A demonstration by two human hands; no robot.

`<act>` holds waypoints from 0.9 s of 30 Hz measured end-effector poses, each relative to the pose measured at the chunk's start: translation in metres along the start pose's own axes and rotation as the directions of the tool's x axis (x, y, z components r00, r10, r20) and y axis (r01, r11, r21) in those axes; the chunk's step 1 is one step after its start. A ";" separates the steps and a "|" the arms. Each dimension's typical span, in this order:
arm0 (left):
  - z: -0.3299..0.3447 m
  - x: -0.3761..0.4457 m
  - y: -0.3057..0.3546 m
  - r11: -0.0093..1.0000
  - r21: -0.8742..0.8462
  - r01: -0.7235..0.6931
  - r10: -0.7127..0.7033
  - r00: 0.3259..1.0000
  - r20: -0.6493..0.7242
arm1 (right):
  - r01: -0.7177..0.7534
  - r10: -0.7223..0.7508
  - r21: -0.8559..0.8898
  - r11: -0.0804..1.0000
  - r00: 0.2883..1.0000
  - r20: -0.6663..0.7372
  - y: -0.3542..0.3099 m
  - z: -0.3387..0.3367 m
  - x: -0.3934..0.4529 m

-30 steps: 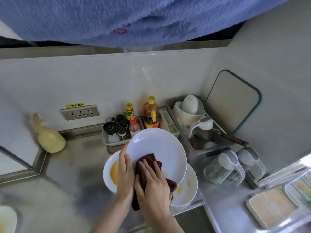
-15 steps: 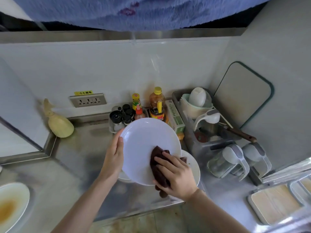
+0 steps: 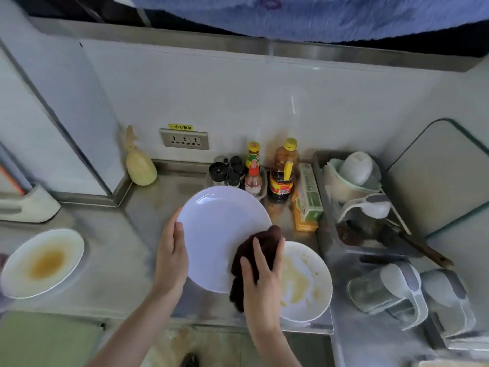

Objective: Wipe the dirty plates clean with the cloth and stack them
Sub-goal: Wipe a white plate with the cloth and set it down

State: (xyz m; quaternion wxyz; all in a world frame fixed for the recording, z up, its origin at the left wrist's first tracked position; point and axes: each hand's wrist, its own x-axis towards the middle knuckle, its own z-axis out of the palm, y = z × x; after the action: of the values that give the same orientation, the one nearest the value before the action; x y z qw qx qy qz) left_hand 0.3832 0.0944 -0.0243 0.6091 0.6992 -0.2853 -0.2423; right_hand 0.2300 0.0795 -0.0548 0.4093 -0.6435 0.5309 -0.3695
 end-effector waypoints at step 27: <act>-0.173 0.222 -0.151 0.944 0.224 0.241 -0.280 0.946 0.165 | -0.305 0.347 0.187 0.934 0.901 -0.262 -0.022 0.223 0.094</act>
State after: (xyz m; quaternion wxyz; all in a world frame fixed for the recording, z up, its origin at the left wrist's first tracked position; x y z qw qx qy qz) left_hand 0.6776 0.0784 -0.1476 0.4672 0.7617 -0.2711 -0.3580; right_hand 0.4567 0.0189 -0.1186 0.4273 -0.4535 0.6581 -0.4227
